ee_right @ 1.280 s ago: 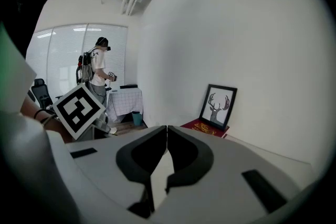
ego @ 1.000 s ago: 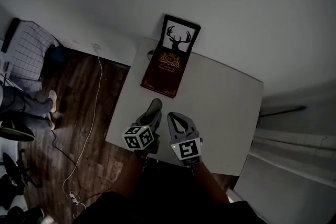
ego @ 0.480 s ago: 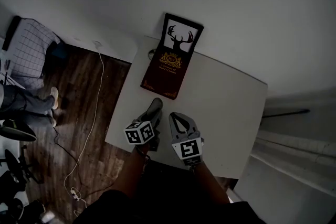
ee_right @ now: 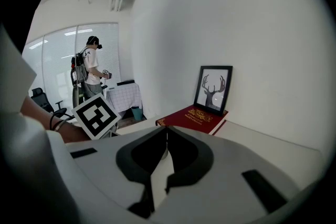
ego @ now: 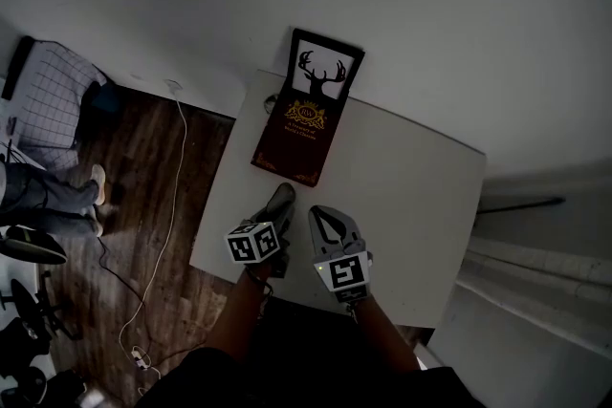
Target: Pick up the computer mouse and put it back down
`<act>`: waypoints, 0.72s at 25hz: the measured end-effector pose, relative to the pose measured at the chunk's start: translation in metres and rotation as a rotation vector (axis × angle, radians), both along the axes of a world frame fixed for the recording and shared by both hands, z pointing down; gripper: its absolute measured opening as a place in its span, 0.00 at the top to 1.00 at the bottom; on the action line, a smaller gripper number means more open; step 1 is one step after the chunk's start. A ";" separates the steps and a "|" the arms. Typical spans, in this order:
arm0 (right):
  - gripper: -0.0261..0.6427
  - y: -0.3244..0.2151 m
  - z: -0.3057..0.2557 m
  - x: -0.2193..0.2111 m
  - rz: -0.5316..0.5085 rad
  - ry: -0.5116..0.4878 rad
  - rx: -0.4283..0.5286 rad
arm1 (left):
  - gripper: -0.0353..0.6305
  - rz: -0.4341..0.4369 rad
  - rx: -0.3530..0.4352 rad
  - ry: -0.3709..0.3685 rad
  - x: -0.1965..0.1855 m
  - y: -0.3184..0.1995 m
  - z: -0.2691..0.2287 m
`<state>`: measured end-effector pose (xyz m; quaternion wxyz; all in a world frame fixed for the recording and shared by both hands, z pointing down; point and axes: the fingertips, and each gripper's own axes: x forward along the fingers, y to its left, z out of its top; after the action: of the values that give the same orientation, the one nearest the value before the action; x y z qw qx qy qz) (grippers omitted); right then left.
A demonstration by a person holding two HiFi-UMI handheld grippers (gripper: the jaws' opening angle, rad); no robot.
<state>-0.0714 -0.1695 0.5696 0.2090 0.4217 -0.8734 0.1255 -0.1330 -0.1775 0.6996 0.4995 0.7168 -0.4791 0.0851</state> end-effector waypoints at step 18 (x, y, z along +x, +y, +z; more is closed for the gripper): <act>0.93 -0.013 -0.002 0.002 0.003 0.000 0.006 | 0.76 0.035 -0.042 -0.025 0.002 -0.006 0.006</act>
<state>-0.0691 -0.1830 0.5671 0.2074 0.4237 -0.8731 0.1230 -0.1306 -0.1833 0.7052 0.5069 0.7133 -0.4707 0.1129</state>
